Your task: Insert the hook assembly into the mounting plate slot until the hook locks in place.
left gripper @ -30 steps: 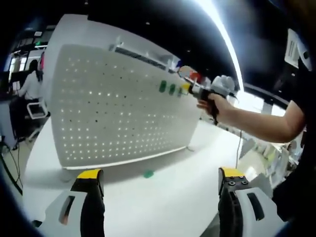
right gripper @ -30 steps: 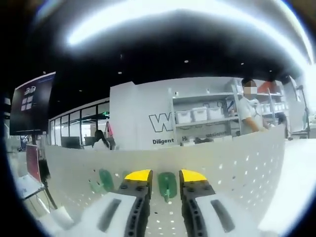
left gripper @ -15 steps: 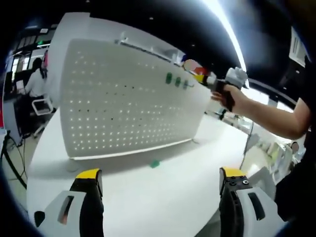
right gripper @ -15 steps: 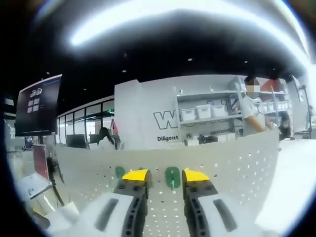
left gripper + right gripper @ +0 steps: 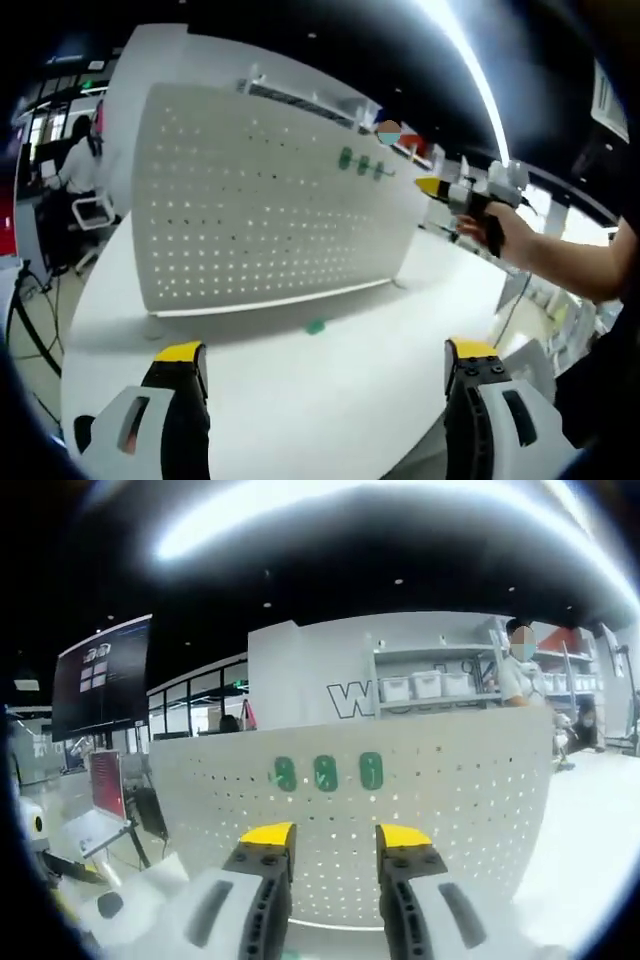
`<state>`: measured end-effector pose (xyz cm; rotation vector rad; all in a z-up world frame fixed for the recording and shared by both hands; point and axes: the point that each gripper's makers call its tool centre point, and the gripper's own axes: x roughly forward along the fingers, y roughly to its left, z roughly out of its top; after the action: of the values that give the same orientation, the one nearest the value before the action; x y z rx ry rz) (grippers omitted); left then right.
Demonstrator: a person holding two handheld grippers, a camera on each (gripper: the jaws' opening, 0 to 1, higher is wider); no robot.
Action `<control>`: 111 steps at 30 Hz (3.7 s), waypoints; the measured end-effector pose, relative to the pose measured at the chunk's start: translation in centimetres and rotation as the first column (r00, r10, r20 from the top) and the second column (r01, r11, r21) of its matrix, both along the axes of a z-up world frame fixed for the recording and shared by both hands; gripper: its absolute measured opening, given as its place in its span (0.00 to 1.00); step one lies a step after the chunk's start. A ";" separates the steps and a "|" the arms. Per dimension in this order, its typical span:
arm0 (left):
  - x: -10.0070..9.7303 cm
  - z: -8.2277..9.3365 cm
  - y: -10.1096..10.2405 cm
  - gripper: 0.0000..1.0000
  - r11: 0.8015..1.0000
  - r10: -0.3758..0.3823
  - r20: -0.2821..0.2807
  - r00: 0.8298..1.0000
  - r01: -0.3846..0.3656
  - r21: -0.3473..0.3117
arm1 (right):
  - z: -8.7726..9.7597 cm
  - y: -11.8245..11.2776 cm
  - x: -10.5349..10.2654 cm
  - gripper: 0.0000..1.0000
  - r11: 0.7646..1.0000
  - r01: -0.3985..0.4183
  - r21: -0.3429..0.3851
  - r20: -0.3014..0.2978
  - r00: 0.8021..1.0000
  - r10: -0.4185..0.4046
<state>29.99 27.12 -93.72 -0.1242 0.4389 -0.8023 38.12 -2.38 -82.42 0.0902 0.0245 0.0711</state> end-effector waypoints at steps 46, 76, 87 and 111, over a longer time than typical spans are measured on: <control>-4.3 0.4 -1.4 0.99 0.997 0.075 -0.062 0.995 -0.072 0.034 | -12.7 9.1 -10.9 0.37 0.937 -0.334 0.101 -0.369 0.862 0.347; -1.0 -1.4 1.0 0.98 0.986 0.163 -0.114 0.980 -0.160 0.036 | -25.2 11.7 2.2 0.32 0.954 -0.169 0.248 -0.545 0.790 0.281; -0.9 -2.5 1.8 0.97 0.984 0.180 -0.139 0.974 -0.176 0.042 | -27.7 11.0 4.8 0.26 0.937 0.050 0.345 -0.607 0.773 0.182; -0.7 -2.6 1.8 0.95 0.983 0.185 -0.152 0.971 -0.183 0.023 | -29.4 9.9 6.1 0.06 0.924 0.168 0.342 -0.701 0.700 0.133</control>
<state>29.31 28.87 -96.35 -0.2167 0.5676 -0.6103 44.20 7.56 -111.81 0.5162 0.8109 0.0150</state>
